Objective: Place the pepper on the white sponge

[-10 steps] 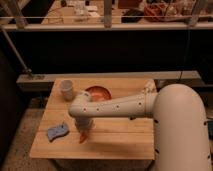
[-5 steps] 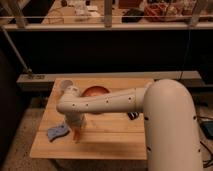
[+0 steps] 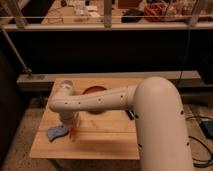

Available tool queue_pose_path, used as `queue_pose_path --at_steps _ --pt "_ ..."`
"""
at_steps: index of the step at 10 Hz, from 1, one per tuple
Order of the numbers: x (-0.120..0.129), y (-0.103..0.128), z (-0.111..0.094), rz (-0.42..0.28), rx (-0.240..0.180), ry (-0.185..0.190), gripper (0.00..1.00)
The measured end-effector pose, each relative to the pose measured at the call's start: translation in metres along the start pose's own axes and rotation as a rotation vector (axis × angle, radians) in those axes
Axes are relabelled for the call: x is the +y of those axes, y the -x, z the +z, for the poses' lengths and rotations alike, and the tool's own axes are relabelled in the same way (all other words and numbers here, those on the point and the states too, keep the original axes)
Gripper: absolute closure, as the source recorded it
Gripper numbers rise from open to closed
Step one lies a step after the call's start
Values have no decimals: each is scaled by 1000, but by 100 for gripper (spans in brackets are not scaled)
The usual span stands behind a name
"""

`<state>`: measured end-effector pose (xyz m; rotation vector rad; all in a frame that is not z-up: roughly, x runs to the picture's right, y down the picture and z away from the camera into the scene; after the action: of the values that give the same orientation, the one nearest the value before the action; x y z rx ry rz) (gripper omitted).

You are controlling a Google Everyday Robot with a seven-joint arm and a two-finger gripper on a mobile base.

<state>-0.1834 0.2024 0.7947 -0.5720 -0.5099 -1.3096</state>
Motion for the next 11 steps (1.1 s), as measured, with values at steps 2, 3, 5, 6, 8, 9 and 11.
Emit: queue_pose_path --at_steps 2,3,5,6,8,9,11 --pt "0 -3 0 -12 5 7 91" --pt "-2 -4 -1 -22 7 7 91" --pt "-18 -2 -2 -49 16 7 91" --pt "-23 -2 -3 -61 20 7 91" --pt "-22 -6 -4 -74 28 12 91" --pt "-24 -5 -5 -84 29 13 91" --pt "-40 0 -7 -111 32 14 91"
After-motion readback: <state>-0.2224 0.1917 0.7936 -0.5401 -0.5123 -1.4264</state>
